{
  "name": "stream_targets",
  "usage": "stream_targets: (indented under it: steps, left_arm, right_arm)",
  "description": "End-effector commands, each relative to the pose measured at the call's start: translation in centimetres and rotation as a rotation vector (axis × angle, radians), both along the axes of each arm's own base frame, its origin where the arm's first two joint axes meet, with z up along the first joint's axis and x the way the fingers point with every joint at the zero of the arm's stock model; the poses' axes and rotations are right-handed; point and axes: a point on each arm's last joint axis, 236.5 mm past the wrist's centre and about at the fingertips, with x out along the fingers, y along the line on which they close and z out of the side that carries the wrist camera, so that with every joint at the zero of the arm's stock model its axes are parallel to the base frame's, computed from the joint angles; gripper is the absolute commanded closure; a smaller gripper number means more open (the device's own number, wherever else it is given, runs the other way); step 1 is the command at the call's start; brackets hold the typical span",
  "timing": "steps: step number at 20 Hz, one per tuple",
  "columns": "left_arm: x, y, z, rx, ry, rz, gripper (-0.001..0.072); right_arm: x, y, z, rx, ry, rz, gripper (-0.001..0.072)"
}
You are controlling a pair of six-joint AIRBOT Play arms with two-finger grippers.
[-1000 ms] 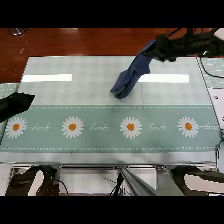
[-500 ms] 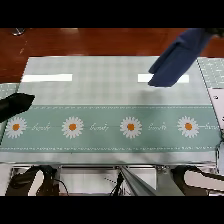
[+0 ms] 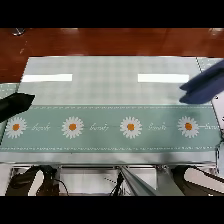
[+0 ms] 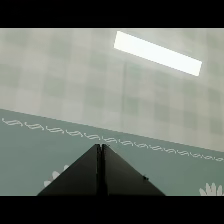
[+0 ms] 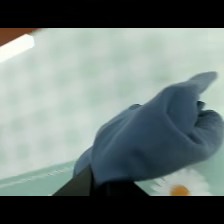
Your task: Fold the shirts.
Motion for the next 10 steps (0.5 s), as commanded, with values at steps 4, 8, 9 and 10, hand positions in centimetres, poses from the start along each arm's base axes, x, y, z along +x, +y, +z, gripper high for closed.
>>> stream_targets:
  steps: [4, 8, 9, 10]
  left_arm:
    - [0.6, 0.4, 0.6, 0.009, -0.034, 0.013, 0.0688]
    - [1.2, 0.8, 1.3, 0.012, -0.073, 0.032, 0.0688]
    - [1.2, 0.8, 1.4, 0.012, -0.078, 0.035, 0.0688]
    - [1.3, 0.9, 1.5, 0.013, -0.081, 0.036, 0.0688]
  right_arm:
    - [-9.7, -7.3, 1.0, -0.157, 0.12, -0.326, 0.0685]
    - [-15.6, -8.3, -1.7, -0.16, 0.222, -0.444, 0.0685]
    - [-17.1, -8.6, -2.6, -0.155, 0.255, -0.48, 0.0685]
    - [-18.5, -8.7, -3.5, -0.139, 0.276, -0.521, 0.0685]
